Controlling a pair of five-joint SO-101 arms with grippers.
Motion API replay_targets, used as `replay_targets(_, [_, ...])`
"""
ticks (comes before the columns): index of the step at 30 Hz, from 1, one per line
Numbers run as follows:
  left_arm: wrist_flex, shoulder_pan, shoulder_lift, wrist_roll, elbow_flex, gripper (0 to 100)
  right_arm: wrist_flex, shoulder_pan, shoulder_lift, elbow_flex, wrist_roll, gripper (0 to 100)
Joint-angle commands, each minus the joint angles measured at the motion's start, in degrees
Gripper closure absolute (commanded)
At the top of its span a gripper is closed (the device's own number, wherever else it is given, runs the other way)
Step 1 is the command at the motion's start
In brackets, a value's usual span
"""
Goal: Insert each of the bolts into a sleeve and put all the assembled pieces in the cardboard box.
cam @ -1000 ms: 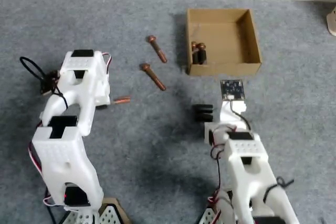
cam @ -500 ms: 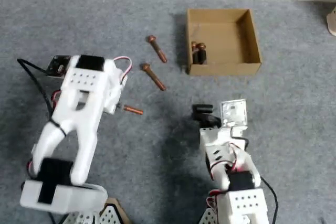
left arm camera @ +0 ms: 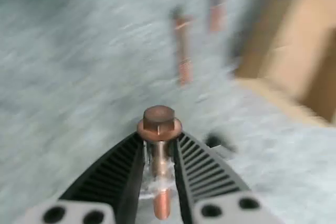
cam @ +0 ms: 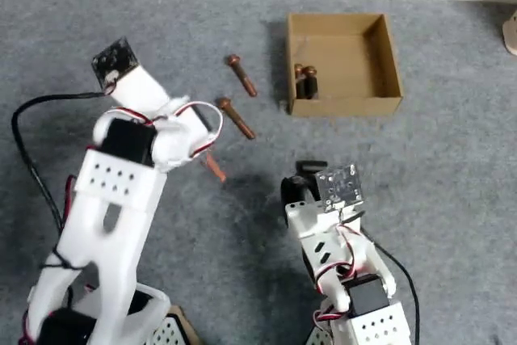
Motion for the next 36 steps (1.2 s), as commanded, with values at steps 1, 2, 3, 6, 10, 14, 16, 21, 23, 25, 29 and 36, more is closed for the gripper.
replay_targets(1, [-14.15, 1.10, -3.74, 1.23, 1.63, 99, -0.04, -0.40, -1.27, 3.38, 0.00, 99.4])
replay_targets(2, [-15.12, 1.45, -4.18, 1.58, 3.38, 99, -0.04, -0.40, -1.27, 3.21, 0.00, 99.4])
replay_targets(3, [-15.38, 1.45, -4.97, 1.32, 5.23, 99, -0.04, -0.48, -1.27, 3.12, 0.00, 99.4])
replay_targets(6, [-15.65, 1.45, -8.66, 1.14, 9.71, 99, -2.95, -0.66, -1.27, 3.03, 0.00, 99.4])
replay_targets(10, [-26.99, 1.45, -13.41, -6.59, 16.84, 99, -9.63, -0.40, -1.27, 3.38, 0.26, 99.4])
replay_targets(14, [-40.88, 1.45, -19.12, -16.70, 25.10, 99, -17.27, -0.66, -1.19, 3.47, 5.89, 99.4])
replay_targets(16, [-47.12, 1.45, -21.58, -18.99, 28.97, 99, -20.97, -0.66, -1.19, 4.26, 8.88, 99.4])
replay_targets(21, [-59.43, 1.80, -25.01, -20.75, 35.82, 99, -21.76, -2.07, -0.92, 7.60, 11.16, 99.4])
replay_targets(23, [-64.00, 3.12, -25.19, -20.75, 37.76, 99, -19.82, -4.35, -0.92, 7.60, 11.16, 99.4])
replay_targets(25, [-67.52, 4.70, -25.54, -20.75, 40.40, 99, -18.15, -7.52, -0.92, 7.60, 10.64, 99.4])
replay_targets(29, [-74.02, 8.84, -25.63, -20.75, 46.90, 99, -17.71, -9.80, -1.10, 7.60, 5.54, 99.4])
replay_targets(36, [-81.23, 12.44, -25.63, -20.75, 51.74, 99, -17.36, -9.80, -0.92, 7.60, 5.45, 99.4])
